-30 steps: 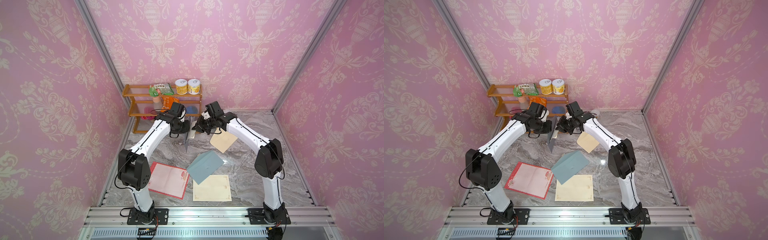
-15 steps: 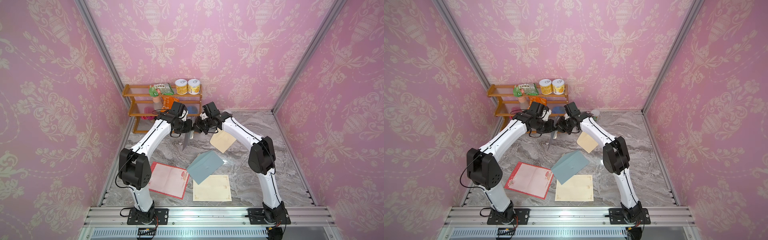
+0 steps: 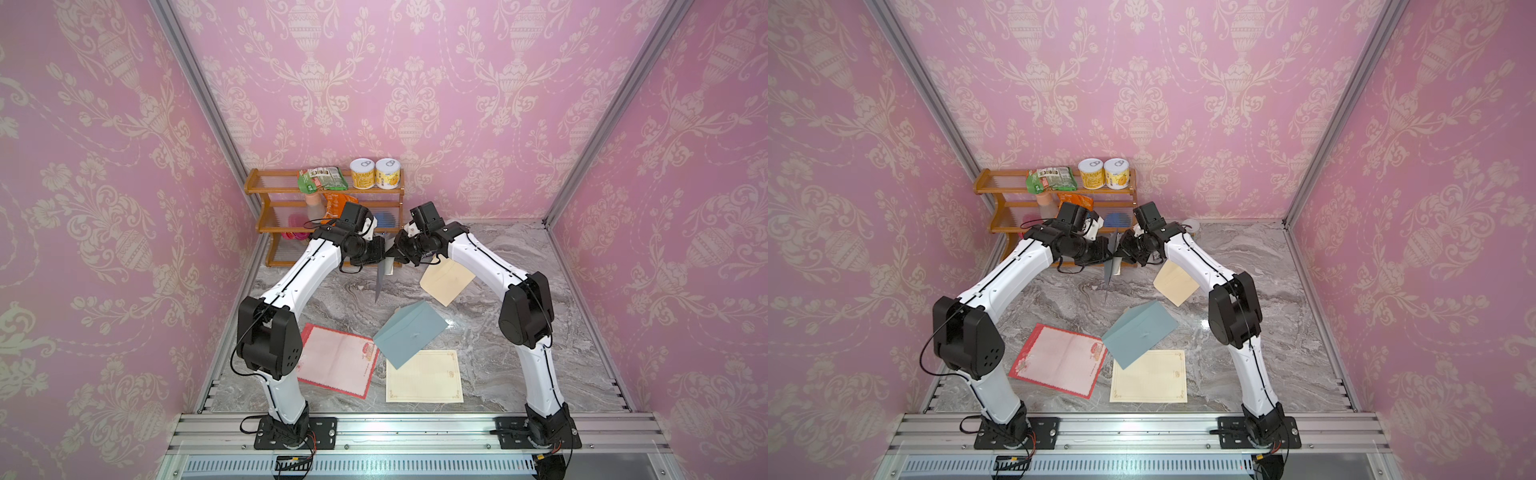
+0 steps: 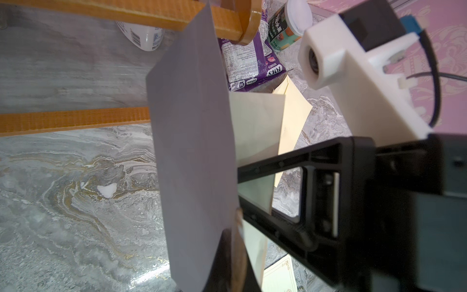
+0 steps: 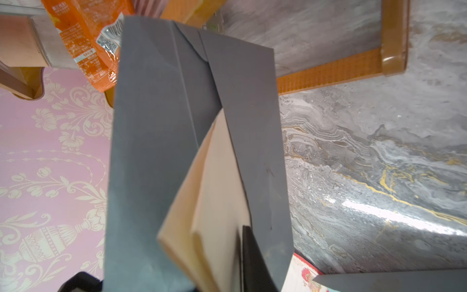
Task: Fold the letter paper in half and place it into the envelope
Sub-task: Place the letter paper in the envelope.
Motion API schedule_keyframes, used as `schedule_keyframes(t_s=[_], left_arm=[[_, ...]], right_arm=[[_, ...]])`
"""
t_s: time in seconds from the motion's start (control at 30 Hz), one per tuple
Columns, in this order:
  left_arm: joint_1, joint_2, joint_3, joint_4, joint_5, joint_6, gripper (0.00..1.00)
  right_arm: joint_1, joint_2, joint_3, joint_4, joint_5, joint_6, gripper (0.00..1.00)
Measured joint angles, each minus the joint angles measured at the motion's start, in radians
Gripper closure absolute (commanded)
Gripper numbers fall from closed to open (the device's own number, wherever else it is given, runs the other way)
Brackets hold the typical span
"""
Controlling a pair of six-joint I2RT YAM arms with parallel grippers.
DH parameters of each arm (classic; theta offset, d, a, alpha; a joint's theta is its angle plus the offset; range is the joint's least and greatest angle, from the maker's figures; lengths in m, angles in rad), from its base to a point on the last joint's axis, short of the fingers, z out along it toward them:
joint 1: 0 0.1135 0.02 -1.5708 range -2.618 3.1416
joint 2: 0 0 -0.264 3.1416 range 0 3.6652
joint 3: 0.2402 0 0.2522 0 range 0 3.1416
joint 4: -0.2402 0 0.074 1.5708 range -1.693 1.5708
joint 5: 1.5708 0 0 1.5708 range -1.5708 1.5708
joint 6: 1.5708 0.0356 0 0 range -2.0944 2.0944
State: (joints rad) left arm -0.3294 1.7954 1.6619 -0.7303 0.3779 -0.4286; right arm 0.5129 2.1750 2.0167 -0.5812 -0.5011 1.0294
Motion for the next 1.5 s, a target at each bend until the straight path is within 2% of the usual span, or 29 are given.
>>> schedule_keyframes(t_s=[0.17,0.3,0.7,1.2,1.5], left_arm=[[0.038,0.000,-0.008,0.004,0.035,0.001,1.00],[0.059,0.000,-0.019,0.008,0.071,0.009,1.00],[0.067,0.000,-0.035,0.019,0.159,0.036,1.00],[0.073,0.000,-0.034,0.019,0.196,0.037,1.00],[0.074,0.000,-0.030,0.065,0.237,-0.021,1.00]], right_arm=[[-0.034,-0.087,-0.101,0.052,-0.016,0.002,0.28],[-0.050,-0.124,-0.136,0.106,-0.030,0.010,0.01],[-0.046,-0.112,-0.155,0.183,-0.072,0.029,0.00],[-0.035,-0.069,-0.177,0.197,-0.079,0.045,0.00],[-0.054,-0.035,-0.225,0.230,-0.086,0.056,0.00]])
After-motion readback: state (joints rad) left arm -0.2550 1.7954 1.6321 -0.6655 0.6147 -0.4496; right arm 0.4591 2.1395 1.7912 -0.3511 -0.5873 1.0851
